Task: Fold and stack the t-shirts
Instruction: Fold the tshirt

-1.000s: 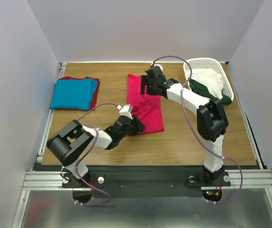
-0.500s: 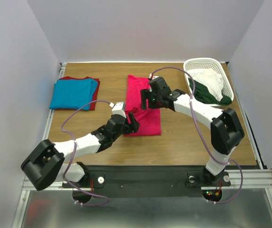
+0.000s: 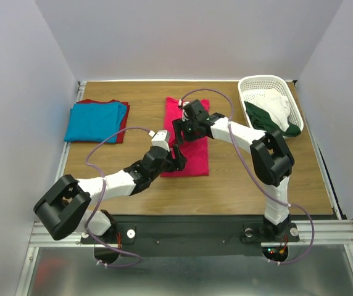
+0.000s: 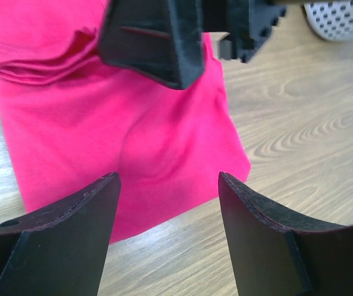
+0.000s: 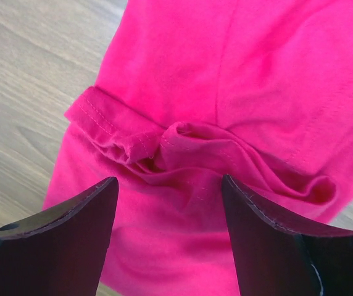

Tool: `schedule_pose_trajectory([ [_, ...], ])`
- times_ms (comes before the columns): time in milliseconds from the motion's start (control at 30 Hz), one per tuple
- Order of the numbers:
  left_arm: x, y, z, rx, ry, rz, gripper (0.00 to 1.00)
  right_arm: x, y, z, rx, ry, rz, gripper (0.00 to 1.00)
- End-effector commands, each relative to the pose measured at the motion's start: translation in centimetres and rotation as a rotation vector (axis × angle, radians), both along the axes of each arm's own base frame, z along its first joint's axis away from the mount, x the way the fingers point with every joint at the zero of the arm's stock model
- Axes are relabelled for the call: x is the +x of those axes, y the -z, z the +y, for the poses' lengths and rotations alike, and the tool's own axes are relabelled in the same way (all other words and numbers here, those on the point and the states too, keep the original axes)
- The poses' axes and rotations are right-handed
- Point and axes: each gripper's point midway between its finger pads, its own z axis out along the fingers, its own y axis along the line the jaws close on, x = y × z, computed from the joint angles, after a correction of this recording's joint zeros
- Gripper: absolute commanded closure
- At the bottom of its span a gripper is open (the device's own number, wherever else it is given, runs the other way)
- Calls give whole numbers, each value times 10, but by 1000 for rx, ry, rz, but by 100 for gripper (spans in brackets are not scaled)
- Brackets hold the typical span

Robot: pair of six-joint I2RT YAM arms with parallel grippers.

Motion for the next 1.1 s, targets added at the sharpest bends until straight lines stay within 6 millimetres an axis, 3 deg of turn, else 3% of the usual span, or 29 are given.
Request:
schedule_pose_trajectory([
  [0,-3,-2,-8,-19,55,-56,25,7,-16,17,56,-81,-41,27],
  [300,10,20,-28,-13,78,-32,25,18,-3,13,9,-61,-56,27],
  [467,10,40,-29,9,72,-3,25,26,11,9,-33,-29,-58,26],
  [600,2,57,-22,26,66,35,25,31,24,7,-70,-8,-58,26],
  [767,-10,71,-12,38,60,66,25,46,35,-12,-151,121,-90,26],
  [1067,-47,99,2,36,73,154,25,95,13,-25,-170,423,-217,23],
])
